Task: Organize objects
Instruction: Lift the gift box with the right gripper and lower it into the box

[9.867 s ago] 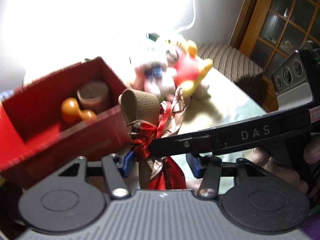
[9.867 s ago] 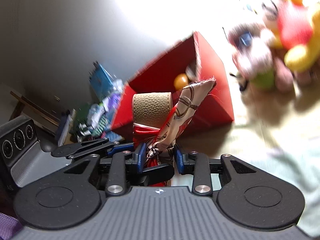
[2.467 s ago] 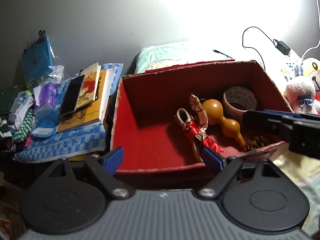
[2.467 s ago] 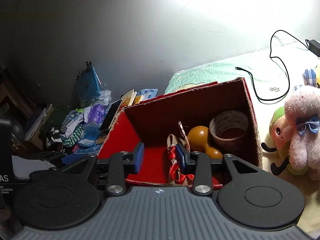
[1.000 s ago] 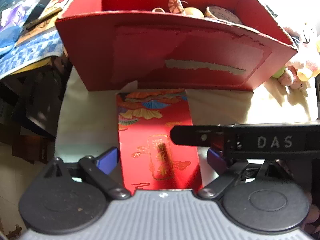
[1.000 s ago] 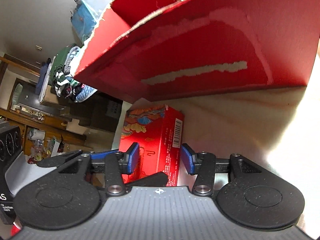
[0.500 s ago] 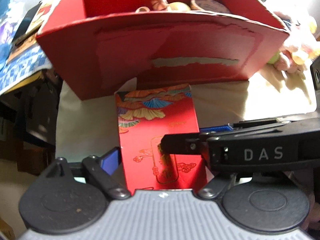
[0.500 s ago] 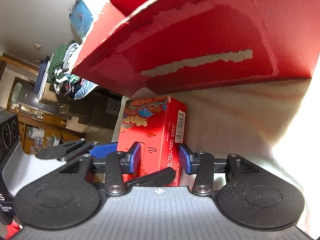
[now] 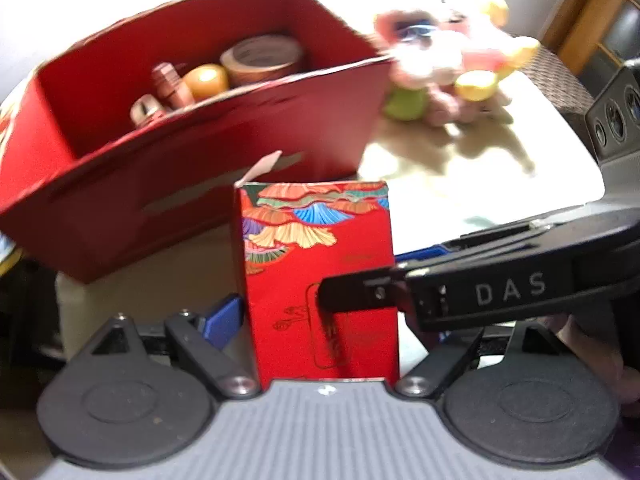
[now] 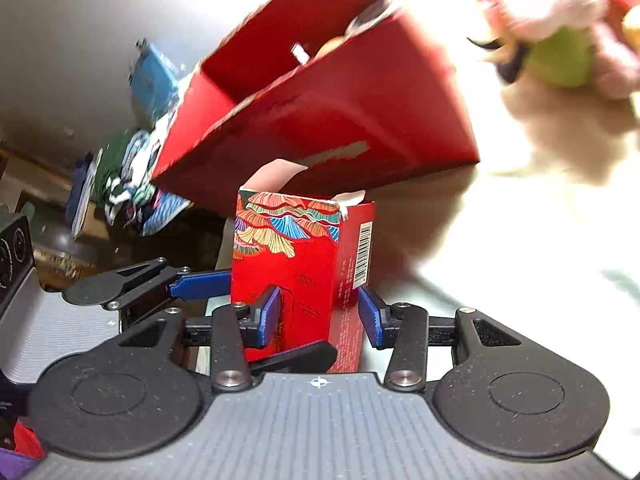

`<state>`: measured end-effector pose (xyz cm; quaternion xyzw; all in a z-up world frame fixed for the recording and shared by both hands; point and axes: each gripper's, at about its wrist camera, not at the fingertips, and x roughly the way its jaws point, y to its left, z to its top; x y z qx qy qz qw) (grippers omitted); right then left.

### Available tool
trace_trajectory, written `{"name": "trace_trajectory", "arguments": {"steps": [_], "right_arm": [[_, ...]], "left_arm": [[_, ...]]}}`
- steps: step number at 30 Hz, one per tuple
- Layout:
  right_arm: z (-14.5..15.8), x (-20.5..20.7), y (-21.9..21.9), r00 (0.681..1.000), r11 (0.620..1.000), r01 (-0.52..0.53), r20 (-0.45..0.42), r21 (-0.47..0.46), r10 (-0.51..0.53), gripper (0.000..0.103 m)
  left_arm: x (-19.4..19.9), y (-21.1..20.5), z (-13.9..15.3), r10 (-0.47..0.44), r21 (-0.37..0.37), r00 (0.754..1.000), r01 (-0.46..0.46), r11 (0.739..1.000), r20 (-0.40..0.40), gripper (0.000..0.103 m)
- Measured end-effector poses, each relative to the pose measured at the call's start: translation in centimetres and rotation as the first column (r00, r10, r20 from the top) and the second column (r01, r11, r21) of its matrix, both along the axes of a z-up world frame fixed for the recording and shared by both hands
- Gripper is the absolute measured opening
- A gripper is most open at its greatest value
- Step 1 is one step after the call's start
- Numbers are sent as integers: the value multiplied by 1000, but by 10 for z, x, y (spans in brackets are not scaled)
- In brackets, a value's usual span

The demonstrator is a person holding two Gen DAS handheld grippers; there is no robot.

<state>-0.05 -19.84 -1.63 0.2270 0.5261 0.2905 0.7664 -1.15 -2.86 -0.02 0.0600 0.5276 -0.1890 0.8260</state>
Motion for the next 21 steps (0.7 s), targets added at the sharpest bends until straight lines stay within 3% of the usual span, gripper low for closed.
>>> {"name": "trace_trajectory", "arguments": {"steps": [11,21], "right_arm": [[33,-12,-58,975,984,170,136,48,-175,46],[62,10,-74,945,975,181,252,129,-209,46]], "left_arm": [[3,-59,41,-139,-35,980,146,989,144,86],[17,-63,81,-121,-27,952,134,991,283,86]]}}
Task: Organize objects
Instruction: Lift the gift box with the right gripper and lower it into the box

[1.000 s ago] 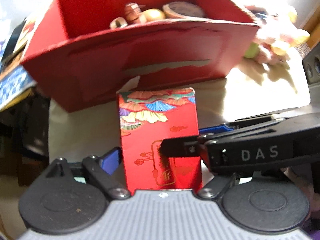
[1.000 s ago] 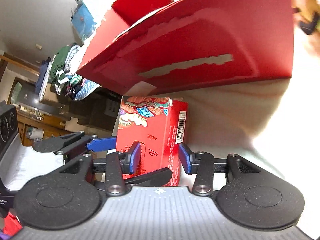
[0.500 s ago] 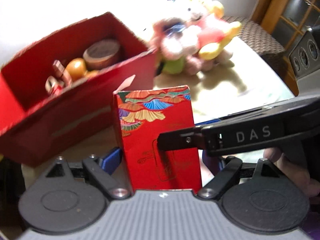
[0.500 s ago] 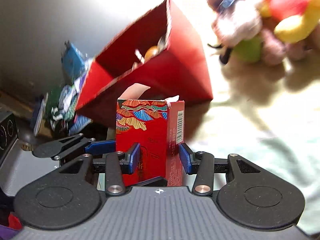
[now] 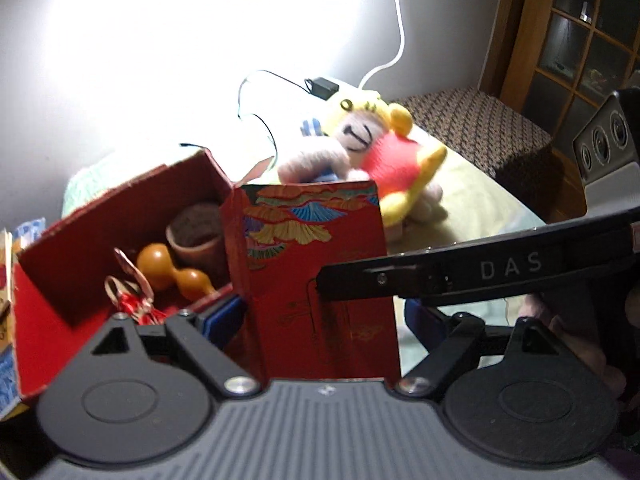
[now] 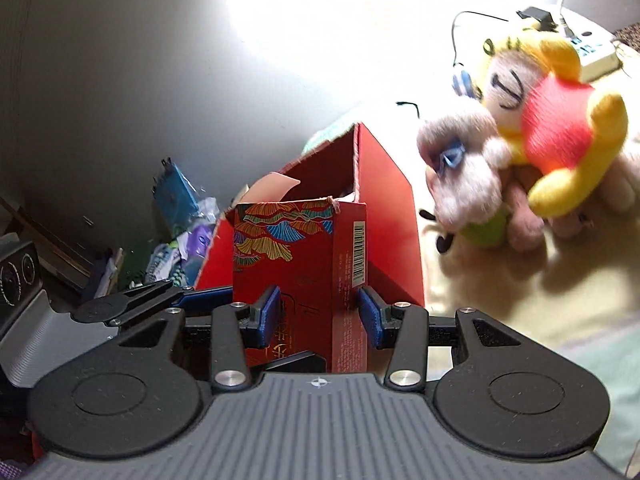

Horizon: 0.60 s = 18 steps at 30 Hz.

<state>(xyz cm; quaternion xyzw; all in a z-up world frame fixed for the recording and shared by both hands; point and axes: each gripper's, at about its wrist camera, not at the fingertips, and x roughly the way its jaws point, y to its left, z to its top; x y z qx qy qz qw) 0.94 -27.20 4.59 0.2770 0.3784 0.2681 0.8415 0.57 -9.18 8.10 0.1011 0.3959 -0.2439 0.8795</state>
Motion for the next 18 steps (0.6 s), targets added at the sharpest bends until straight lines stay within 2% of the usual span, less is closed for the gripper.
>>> {"name": "trace_trajectory", "arguments": {"steps": [6,11,15,18], "right_arm": [[24,41,20,998,998,-44,57,48,41,46],[46,80,60,987,992,-116,114,45,111,46],[47,111,101,977,982,-184,114,43,178,46],[40,131,130,971,974,-223,90,33,219,46]], "left_arm": [[25,27,29,74,-5,994,-74,997,87,86],[52,67,49,155,-5,978,-155,988,138,86],[72,100,51,223,23,964,-228,973,144,86],[88,121,40,262,46,957,-269,962,127,86]]}}
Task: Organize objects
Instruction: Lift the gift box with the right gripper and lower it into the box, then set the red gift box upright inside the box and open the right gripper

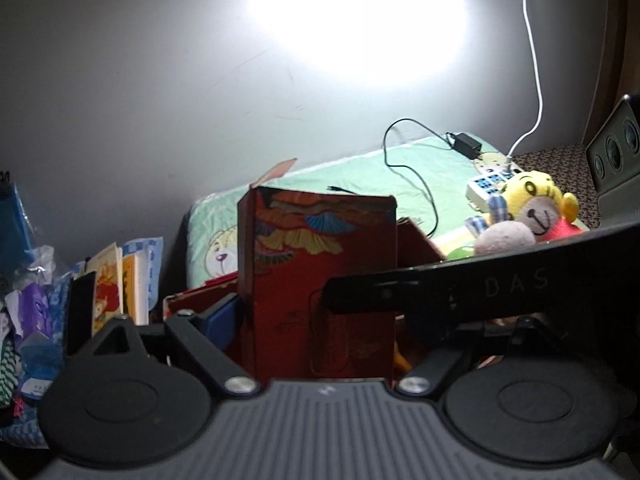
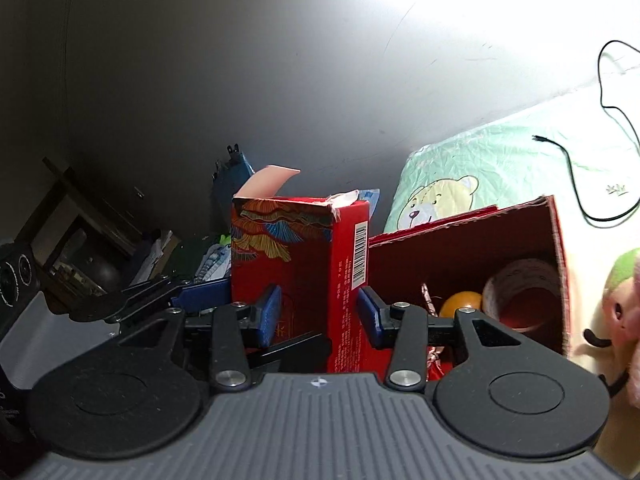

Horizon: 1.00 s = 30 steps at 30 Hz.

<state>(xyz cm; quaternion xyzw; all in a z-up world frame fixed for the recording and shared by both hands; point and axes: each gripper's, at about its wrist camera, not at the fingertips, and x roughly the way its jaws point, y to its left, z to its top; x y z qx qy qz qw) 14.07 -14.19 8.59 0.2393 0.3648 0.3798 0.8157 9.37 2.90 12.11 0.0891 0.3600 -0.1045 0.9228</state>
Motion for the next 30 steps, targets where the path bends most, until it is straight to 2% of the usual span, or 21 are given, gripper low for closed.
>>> {"name": "trace_trajectory", "arguments": {"steps": [7,12,15,21,27,30], "right_arm": [[-42,32,42,989,994,-72,-132,-87,61,46],[-65,46,58,968,982,-137,-228,-133,104,46],[-68,50,68,955,969,-172,-272,-178,119,46],[-74,59,87,945,927,-228,-298,-299,137,45],[-83,68,100,926,908,-275,-342,-316,161,46],[-90,69,106,920,904,-285,-356,-320,164,46]], "left_arm": [[29,27,-57,61,-24,987,-65,998,-148,85],[36,24,-85,76,62,976,-64,996,-202,85],[40,26,-95,71,78,970,-55,995,-231,85],[45,29,-112,71,86,957,-49,995,-283,84],[47,38,-122,98,97,946,-71,993,-309,84],[45,38,-121,98,109,949,-68,992,-299,83]]}}
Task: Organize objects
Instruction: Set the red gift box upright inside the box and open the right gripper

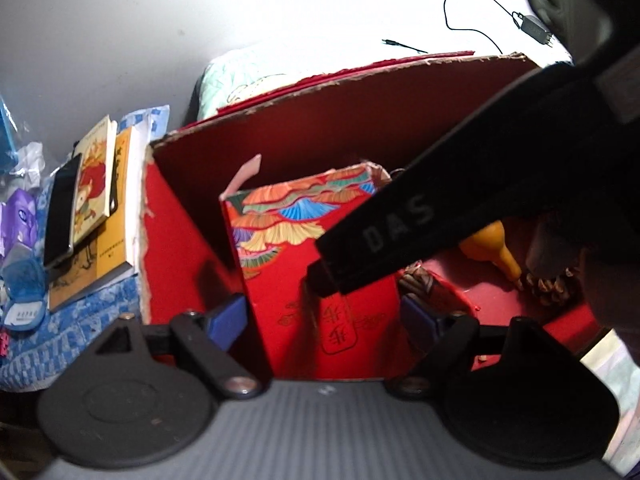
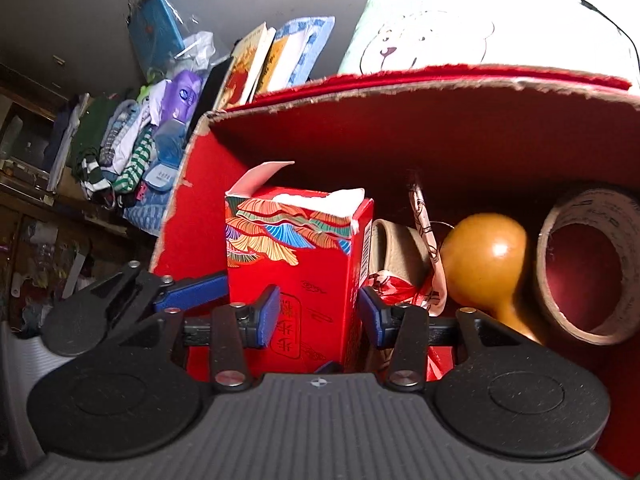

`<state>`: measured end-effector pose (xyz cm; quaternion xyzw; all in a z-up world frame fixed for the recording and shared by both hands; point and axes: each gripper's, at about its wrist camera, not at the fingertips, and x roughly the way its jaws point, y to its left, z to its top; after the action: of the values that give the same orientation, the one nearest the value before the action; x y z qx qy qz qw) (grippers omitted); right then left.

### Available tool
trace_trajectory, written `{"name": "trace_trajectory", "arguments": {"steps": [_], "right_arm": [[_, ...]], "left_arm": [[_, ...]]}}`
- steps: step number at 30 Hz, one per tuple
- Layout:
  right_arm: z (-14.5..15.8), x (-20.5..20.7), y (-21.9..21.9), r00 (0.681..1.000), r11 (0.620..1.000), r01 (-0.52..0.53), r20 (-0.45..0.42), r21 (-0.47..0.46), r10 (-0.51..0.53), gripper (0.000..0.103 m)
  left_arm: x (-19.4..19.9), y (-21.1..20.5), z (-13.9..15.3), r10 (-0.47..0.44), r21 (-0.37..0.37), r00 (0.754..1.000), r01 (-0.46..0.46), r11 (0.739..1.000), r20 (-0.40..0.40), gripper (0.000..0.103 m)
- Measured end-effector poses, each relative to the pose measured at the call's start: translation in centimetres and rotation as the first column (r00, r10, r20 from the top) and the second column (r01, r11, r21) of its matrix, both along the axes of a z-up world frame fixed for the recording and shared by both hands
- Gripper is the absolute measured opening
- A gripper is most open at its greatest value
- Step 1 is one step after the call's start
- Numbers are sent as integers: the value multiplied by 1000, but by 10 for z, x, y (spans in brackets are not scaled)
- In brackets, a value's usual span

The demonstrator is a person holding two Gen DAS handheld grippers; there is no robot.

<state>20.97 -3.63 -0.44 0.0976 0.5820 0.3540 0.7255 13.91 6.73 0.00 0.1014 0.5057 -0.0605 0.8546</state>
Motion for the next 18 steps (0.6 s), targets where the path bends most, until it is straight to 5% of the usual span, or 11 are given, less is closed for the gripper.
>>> {"name": "trace_trajectory", "arguments": {"steps": [18], "right_arm": [[-4,0,7,1000,1000,-9,12,-20,9,41]], "left_arm": [[-10,6,2,24,-17,999,-24,1000,31,89]]}}
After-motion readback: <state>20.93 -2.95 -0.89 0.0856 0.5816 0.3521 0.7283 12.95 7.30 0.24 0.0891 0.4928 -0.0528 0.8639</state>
